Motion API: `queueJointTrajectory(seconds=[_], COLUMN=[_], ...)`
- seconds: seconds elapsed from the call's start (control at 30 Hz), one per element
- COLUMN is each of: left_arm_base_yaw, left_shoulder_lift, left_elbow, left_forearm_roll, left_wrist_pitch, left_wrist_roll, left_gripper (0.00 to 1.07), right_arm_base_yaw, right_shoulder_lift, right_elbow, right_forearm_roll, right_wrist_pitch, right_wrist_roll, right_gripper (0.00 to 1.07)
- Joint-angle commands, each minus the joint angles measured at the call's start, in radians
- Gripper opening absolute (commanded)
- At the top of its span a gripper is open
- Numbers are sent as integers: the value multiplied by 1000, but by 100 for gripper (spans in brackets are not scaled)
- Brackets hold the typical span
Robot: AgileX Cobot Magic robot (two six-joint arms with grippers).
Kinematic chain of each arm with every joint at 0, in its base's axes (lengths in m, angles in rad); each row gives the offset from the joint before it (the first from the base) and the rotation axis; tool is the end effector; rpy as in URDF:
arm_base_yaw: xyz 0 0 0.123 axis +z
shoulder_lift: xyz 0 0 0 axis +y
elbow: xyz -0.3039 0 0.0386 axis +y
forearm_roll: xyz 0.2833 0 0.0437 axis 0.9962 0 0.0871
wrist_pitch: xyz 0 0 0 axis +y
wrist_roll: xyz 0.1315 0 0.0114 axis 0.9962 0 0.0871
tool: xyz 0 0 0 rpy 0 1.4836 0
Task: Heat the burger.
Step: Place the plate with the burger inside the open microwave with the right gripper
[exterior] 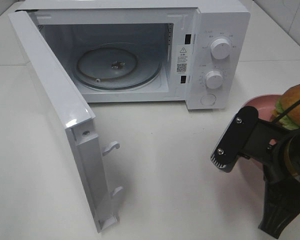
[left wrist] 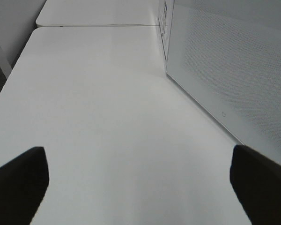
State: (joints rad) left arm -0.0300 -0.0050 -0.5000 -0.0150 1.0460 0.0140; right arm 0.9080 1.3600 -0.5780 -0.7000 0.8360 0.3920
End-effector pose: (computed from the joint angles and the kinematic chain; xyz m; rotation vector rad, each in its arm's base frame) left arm 0.0412 -0.0030 0.2774 0.0451 2.0241 -0.0280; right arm 0.1888 0.1392 0.1454 -1.2971 2.4150 -0.5529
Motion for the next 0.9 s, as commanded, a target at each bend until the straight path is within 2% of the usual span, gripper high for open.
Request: queueJointTrajectory(seconds=[0.03, 0.9], left_arm_base_yaw=[3, 3], left_shoulder_lift=[-21, -21], left_elbow=[4, 4], left_forearm_roll=[-4, -4], left_wrist_pitch=[-9, -9], left_wrist_roll=[1, 1], left_gripper=[98, 98], right_arm_base_yaw=[5, 5], right_shoulder_lift=[-11, -11], right_elbow=[2, 2], right_forearm_roll=[-86, -168], right_wrist_pitch=[-8, -251], right_wrist_roll=[-55, -392], right_gripper=[0, 3])
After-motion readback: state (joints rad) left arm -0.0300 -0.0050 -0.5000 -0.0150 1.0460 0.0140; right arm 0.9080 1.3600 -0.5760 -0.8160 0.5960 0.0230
